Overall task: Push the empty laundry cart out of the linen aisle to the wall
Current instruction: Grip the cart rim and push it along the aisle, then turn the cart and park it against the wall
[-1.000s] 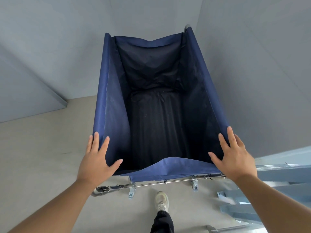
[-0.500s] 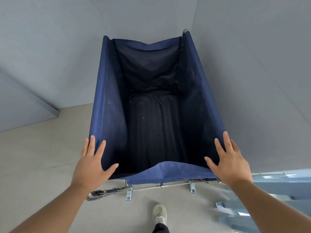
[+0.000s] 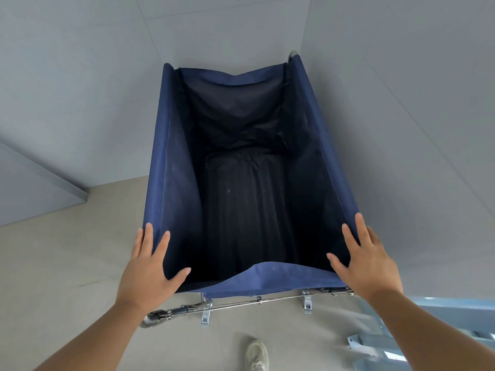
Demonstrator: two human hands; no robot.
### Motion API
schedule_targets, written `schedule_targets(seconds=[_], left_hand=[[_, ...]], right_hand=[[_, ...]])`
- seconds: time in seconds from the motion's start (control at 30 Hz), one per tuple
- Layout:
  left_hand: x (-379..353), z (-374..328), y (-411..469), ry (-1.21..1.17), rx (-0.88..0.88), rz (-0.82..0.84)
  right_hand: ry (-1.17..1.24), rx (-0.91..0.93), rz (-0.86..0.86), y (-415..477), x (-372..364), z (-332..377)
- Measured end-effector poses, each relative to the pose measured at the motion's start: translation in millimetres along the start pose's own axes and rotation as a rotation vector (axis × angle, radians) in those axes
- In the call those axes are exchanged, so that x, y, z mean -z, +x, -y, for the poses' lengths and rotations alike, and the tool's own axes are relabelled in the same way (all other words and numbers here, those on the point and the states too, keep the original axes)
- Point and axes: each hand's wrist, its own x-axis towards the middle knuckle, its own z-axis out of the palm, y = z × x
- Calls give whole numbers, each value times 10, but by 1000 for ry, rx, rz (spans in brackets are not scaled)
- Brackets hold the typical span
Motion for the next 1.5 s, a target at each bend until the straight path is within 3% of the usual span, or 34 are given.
schedule_targets(seconds=[0.93, 1.13, 1.3, 1.5], left_hand=[[141, -287, 449, 220, -66, 78], [267, -918, 1062, 204, -414, 89], [372, -2220, 2147, 248, -817, -69], [270, -3538, 2865, 392, -1043, -97]], right_hand=[[62, 40, 27, 493, 162, -113], [-2, -29, -105, 464, 235, -53], [111, -299, -132, 547, 324, 222], [274, -602, -183, 646, 192, 472]])
